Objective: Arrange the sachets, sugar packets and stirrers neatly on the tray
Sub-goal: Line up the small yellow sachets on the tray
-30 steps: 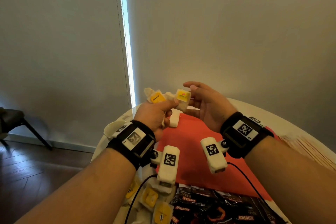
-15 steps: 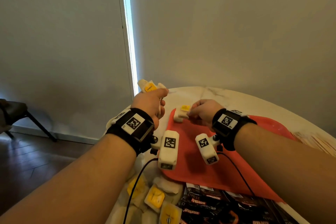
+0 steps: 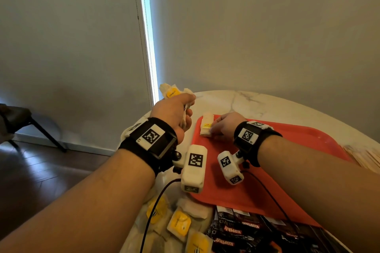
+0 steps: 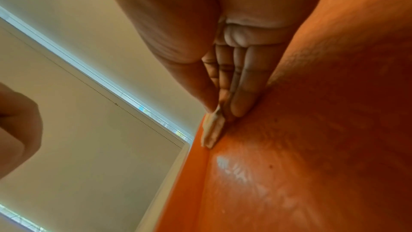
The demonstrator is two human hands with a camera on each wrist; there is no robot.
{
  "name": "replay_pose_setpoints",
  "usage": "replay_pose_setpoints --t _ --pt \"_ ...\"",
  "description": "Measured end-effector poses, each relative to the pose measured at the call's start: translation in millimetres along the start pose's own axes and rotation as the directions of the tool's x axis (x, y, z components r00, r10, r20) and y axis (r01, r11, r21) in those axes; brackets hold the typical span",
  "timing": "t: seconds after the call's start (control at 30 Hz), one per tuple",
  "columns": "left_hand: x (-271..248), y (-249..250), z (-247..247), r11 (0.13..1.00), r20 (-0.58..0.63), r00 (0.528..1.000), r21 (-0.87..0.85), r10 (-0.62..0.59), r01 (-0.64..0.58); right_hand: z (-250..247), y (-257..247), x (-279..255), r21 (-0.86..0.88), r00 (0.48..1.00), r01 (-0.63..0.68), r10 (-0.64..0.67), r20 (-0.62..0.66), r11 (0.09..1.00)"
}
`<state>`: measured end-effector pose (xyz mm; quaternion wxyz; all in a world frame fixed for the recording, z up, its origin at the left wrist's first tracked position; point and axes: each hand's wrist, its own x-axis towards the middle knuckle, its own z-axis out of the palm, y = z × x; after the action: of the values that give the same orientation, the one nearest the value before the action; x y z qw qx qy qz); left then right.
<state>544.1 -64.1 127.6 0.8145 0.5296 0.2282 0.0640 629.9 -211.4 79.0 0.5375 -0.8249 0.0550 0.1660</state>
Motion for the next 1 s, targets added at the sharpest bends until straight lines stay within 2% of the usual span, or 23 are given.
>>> replay_pose_setpoints --t 0.1,0.2,0.27,0.33,0.4,0.47,0.57,0.67,0.77,0.93,1.0 --pt "-2.7 -0.8 1.4 0.999 0.031 0.999 -0.016 -0.030 0.031 -1.4 3.1 1.9 0.038 1.000 0.001 -0.001 -0.018 0.999" --pt "-10.7 -2.0 5.4 0.998 0.059 0.997 -0.036 -0.053 0.056 -6.5 4.6 1.2 0.015 0.996 0.076 -0.077 0.034 0.997" --pt "-18.8 -4.4 7.7 0.997 0.095 0.994 -0.028 -0.063 0.066 -8.7 1.8 -5.4 0.190 1.000 0.015 -0.020 0.022 0.982" --pt "-25.7 -8.0 8.7 0.997 0.122 0.990 -0.021 -0.073 0.076 -16.4 -5.6 -20.4 0.149 0.997 0.054 -0.061 0.048 0.987" --pt "-32.7 -11.0 10.1 0.995 0.140 0.986 -0.037 -0.085 0.091 -29.7 -11.5 -38.7 0.184 0.982 0.164 -0.178 0.059 0.969" --pt "-39.6 -13.0 12.7 0.993 0.166 0.981 -0.053 -0.098 0.108 -42.7 -16.2 -60.7 0.274 0.941 0.254 -0.302 0.152 0.928" --pt "-49.3 -16.7 17.1 0.992 0.238 0.965 -0.028 -0.110 0.120 -51.8 -18.9 -86.1 0.237 0.883 0.370 -0.419 0.213 0.899" --pt "-59.3 -20.8 21.2 0.994 0.295 0.949 0.019 -0.110 0.109 -54.5 -13.7 -98.3 0.224 0.869 0.436 -0.473 0.147 0.872" --pt "-64.6 -23.1 21.9 0.996 0.288 0.953 0.015 -0.089 0.089 -59.6 -12.1 -104.5 0.337 0.856 0.465 -0.513 0.066 0.819" --pt "-62.1 -25.3 19.4 0.991 0.244 0.964 -0.052 -0.108 0.124 -70.2 -19.4 -117.8 0.570 0.751 0.590 -0.648 -0.128 0.571" --pt "-58.5 -26.0 18.9 0.996 0.188 0.979 -0.027 -0.083 0.089 -70.8 -21.5 -118.3 0.526 0.733 0.633 -0.658 -0.172 0.568"
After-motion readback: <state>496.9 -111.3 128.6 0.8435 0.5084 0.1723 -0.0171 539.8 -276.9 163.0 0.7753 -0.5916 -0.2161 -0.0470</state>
